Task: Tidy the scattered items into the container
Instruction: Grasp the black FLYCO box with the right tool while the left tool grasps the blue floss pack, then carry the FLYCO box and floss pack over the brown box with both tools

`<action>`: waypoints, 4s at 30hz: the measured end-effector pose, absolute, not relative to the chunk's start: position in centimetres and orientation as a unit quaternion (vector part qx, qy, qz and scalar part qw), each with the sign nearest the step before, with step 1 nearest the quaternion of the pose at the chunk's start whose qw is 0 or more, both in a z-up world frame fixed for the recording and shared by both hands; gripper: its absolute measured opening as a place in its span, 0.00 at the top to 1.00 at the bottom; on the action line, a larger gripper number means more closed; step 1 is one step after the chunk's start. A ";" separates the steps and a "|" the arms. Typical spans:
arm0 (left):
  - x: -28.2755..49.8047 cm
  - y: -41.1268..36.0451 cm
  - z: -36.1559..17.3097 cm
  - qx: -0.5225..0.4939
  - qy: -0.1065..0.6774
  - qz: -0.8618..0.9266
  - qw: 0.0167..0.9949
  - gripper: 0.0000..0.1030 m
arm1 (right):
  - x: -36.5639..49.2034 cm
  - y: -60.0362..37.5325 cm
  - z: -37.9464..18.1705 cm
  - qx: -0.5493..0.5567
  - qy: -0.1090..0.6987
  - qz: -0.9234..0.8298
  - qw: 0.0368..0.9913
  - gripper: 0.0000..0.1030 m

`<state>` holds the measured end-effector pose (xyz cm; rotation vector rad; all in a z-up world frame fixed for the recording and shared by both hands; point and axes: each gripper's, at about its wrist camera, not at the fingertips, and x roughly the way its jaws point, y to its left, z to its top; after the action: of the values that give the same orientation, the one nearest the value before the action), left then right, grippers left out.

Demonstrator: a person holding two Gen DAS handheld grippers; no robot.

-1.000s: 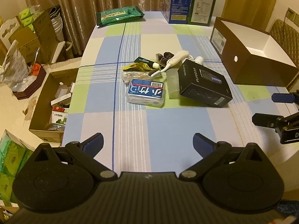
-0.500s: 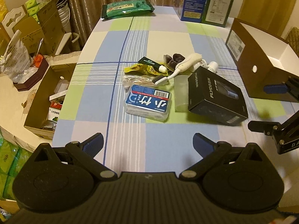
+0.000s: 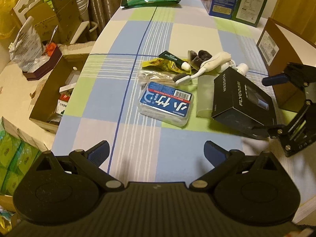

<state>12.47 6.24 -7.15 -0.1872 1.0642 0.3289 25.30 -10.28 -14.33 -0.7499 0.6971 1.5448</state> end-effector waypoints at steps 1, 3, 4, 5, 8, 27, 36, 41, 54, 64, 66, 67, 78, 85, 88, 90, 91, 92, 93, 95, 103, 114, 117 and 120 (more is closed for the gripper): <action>12.4 6.3 -7.3 -0.090 0.506 0.158 0.843 0.03 | 25.5 -10.0 -14.5 -0.323 0.302 0.669 0.598 0.02; 12.3 6.3 -7.4 -0.091 0.508 0.160 0.842 0.03 | 25.5 -9.9 -14.8 -0.316 0.302 0.676 0.594 0.06; 12.3 6.4 -7.5 -0.090 0.508 0.160 0.842 0.03 | 25.5 -10.0 -14.8 -0.313 0.298 0.678 0.595 0.15; 12.2 6.4 -7.6 -0.089 0.508 0.160 0.841 0.03 | 25.3 -10.1 -14.9 -0.312 0.299 0.682 0.590 0.19; 12.3 6.6 -7.8 -0.079 0.508 0.159 0.843 0.03 | 24.5 -10.7 -14.7 -0.317 0.297 0.667 0.605 0.20; 17.2 7.5 -10.4 0.011 0.497 0.055 0.866 0.02 | 23.1 -18.6 -12.9 -0.221 0.440 0.428 0.758 0.22; 19.8 8.1 -12.5 0.065 0.501 0.004 0.863 0.04 | 22.7 -20.2 -13.5 -0.210 0.455 0.393 0.771 0.22; 20.5 8.3 -13.2 0.069 0.501 -0.010 0.863 0.10 | 22.5 -20.8 -13.7 -0.207 0.459 0.381 0.775 0.22; 18.9 7.0 -13.1 0.070 0.510 -0.011 0.857 0.18 | 22.4 -20.5 -13.6 -0.213 0.457 0.384 0.773 0.24; 16.2 3.9 -13.0 0.063 0.518 -0.030 0.852 0.15 | 22.5 -20.1 -13.5 -0.222 0.443 0.395 0.773 0.17; 16.4 3.7 -13.1 0.059 0.517 -0.022 0.854 0.15 | 22.6 -19.7 -13.6 -0.229 0.437 0.397 0.774 0.15; 16.7 3.6 -13.2 0.056 0.516 -0.019 0.855 0.15 | 22.7 -19.5 -13.7 -0.231 0.436 0.399 0.773 0.15; 17.1 2.3 -13.1 0.069 0.508 -0.022 0.858 0.19 | 23.1 -18.9 -14.7 -0.244 0.444 0.400 0.764 0.26; 15.9 1.0 -12.1 0.055 0.508 -0.032 0.859 0.19 | 23.3 -21.4 -14.0 -0.213 0.473 0.395 0.759 0.26; 15.9 -0.1 -10.9 0.055 0.498 -0.043 0.864 0.19 | 23.5 -22.8 -13.2 -0.197 0.480 0.392 0.760 0.26; 16.0 -0.9 -10.0 0.059 0.489 -0.052 0.869 0.19 | 23.6 -23.7 -12.4 -0.187 0.478 0.391 0.764 0.26; 16.2 -1.4 -9.5 0.061 0.483 -0.057 0.871 0.19 | 23.7 -24.0 -12.0 -0.183 0.476 0.390 0.767 0.26; 16.4 -1.9 -8.9 0.063 0.477 -0.063 0.875 0.19 | 23.8 -24.5 -11.5 -0.179 0.472 0.389 0.771 0.26; 16.7 -2.4 -8.5 0.065 0.471 -0.068 0.877 0.19 | 23.9 -24.8 -11.1 -0.175 0.470 0.388 0.773 0.26; 17.2 -3.4 -7.5 0.068 0.460 -0.076 0.882 0.19 | 24.2 -25.7 -10.2 -0.162 0.466 0.387 0.779 0.26; 20.2 -7.6 -4.0 0.085 0.418 -0.110 0.898 0.19 | 26.4 -29.6 -5.7 -0.115 0.440 0.373 0.809 0.26; 26.3 -14.0 -0.8 0.100 0.362 -0.145 0.915 0.19 | 33.2 -34.3 0.9 -0.085 0.366 0.344 0.860 0.26; 28.4 -15.6 -0.3 0.098 0.356 -0.148 0.918 0.19 | 35.5 -34.6 1.6 -0.091 0.350 0.337 0.869 0.26; 30.7 -16.9 -0.2 0.091 0.357 -0.141 0.919 0.19 | 38.2 -34.5 1.4 -0.091 0.347 0.328 0.874 0.26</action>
<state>30.71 -16.86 -0.19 0.1868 0.7348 -0.2908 38.16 -34.52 1.42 -0.1898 0.7240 0.6845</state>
